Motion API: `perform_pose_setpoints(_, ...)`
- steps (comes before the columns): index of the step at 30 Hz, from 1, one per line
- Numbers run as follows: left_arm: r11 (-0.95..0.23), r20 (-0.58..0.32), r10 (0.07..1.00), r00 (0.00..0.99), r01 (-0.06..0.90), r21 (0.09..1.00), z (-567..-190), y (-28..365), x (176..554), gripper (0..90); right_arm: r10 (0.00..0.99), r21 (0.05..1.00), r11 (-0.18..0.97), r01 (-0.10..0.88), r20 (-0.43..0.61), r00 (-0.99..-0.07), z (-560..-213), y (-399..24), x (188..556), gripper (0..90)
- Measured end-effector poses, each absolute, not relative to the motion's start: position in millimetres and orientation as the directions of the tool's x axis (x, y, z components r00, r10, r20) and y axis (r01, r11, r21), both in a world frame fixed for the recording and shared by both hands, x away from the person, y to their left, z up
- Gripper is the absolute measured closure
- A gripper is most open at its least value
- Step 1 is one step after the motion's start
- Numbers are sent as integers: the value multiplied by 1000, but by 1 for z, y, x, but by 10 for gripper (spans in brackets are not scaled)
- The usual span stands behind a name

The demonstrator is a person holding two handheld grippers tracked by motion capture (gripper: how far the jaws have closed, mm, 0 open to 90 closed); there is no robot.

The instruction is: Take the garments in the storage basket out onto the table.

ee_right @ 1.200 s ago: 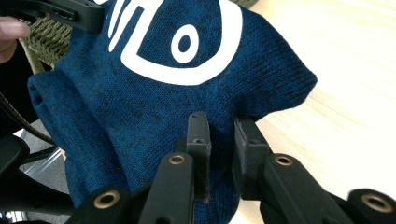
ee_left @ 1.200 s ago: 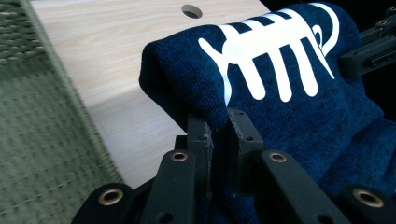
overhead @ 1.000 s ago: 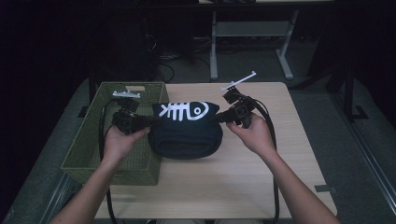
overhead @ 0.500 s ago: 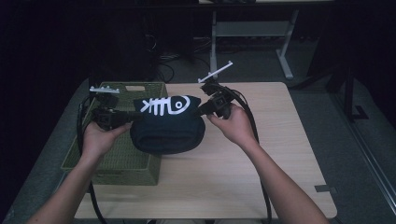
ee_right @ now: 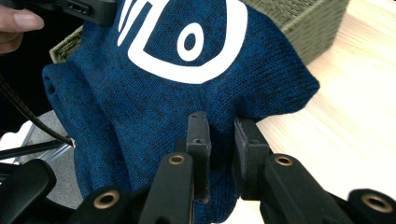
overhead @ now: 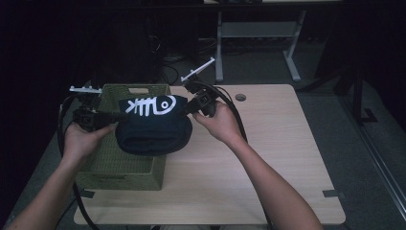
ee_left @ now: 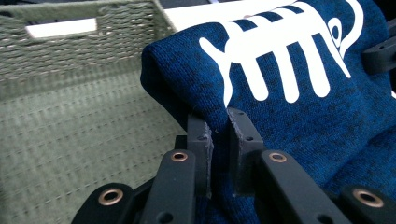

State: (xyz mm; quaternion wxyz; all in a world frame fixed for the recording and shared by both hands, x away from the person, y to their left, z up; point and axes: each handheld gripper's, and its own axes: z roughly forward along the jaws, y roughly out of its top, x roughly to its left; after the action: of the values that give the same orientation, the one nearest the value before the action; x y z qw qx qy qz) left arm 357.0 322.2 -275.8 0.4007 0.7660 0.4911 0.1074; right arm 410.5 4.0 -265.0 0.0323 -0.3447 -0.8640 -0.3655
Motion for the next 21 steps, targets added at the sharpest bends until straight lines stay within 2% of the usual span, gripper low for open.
perform_pose_setpoints(21,-163,-234,869,436,699,696,-287,371,365,811,547,585,533,612,314,-776,-276,60,424,782)
